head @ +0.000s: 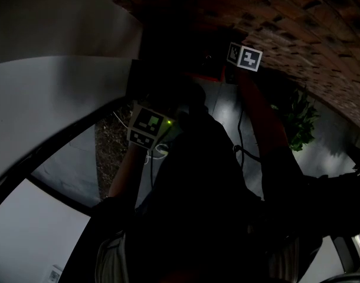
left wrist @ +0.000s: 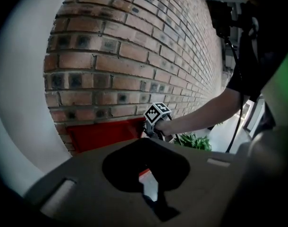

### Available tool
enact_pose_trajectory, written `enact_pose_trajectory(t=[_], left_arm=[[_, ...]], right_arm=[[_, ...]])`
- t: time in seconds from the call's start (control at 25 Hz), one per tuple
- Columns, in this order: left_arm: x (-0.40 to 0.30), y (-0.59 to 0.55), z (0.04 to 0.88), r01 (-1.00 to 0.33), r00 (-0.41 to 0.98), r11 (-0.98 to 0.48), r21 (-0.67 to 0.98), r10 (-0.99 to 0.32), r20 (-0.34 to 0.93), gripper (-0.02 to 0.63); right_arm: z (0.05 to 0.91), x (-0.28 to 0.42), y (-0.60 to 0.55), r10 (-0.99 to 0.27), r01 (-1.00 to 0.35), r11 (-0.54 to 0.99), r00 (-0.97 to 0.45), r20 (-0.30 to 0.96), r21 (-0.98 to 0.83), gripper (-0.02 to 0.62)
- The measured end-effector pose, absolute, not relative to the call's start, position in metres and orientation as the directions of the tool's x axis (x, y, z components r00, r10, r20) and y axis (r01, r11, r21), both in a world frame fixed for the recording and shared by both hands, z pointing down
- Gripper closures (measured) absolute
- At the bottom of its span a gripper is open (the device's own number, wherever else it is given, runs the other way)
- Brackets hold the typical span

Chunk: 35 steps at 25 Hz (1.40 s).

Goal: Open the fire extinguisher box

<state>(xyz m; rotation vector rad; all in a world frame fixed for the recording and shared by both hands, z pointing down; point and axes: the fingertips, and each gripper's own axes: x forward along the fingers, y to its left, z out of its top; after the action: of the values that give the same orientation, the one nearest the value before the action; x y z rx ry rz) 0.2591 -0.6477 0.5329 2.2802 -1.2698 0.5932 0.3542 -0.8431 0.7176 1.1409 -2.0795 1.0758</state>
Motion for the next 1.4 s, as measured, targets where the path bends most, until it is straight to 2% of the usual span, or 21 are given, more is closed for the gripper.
enact_pose_trajectory(t=[0.48,0.72,1.12,1.4], left_arm=[[0.241,-0.653,0.524,-0.904,0.412,-0.395,0.161,-0.710,0.571,0.606],[0.223,-0.623,0.504,-0.931,0.347,-0.348,0.111,-0.747,0.566,0.606],[0.218,-0.545,0.477,-0.954,0.292,-0.280,0.105,-0.794,0.533,0.606],[0.200,-0.502,0.448,-0.969,0.237,-0.243,0.053,-0.839,0.490,0.606]], right_arm=[[0.699,0.305,-0.798,-0.333,-0.725,0.538,-0.651,0.682,-0.429,0.594],[0.664,0.272,-0.766,-0.293,-0.656,0.575,-0.723,0.626,-0.489,0.594],[0.632,0.231,-0.701,-0.184,-0.554,0.660,-0.774,0.605,-0.508,0.594],[0.619,0.219,-0.664,-0.162,-0.533,0.698,-0.769,0.619,-0.479,0.594]])
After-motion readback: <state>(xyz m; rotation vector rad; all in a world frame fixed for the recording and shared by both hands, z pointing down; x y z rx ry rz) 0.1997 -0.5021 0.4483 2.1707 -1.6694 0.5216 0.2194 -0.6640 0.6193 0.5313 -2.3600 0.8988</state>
